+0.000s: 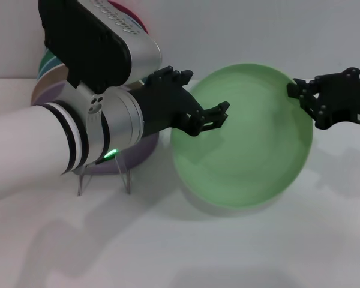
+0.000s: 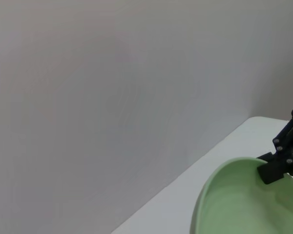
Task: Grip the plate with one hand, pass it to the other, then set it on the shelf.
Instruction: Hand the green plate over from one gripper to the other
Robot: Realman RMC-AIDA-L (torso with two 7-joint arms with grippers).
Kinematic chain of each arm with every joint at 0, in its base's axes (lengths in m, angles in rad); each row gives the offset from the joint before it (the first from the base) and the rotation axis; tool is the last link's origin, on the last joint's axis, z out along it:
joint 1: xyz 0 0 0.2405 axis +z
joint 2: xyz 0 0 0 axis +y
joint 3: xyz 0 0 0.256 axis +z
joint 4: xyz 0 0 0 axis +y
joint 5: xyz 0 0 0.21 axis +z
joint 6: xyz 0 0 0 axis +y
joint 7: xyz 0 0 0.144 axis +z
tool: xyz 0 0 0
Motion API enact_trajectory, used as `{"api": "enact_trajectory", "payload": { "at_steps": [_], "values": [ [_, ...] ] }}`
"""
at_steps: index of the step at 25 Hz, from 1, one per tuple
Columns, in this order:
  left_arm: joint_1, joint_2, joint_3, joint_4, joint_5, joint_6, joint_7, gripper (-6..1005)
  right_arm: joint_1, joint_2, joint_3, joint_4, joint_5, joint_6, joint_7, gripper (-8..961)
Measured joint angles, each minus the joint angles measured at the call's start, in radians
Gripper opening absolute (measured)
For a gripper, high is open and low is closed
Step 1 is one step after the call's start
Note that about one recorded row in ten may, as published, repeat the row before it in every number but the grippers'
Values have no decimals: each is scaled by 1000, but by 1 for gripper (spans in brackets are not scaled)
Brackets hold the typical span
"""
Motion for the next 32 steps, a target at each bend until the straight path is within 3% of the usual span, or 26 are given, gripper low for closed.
{"api": "enact_trajectory", "payload": {
  "at_steps": [13,19,21,27,32],
  "values": [
    [9,-1,-3,58,-2,98,82,796,13,-2,-4,0,22,6,-1,41],
    [6,-1,-3,64,-5,104,90,576,8,-2,-3,4,22,7,-1,43],
    [2,-1,-4,70,-6,105,90,361,8,-2,-3,4,22,7,-1,44],
    [-1,-1,-4,75,-7,110,90,132,7,-2,-3,-2,26,10,0,45],
    [-4,-1,-4,81,-5,140,90,103,3,-3,7,-28,85,86,-48,47]
  ]
}}
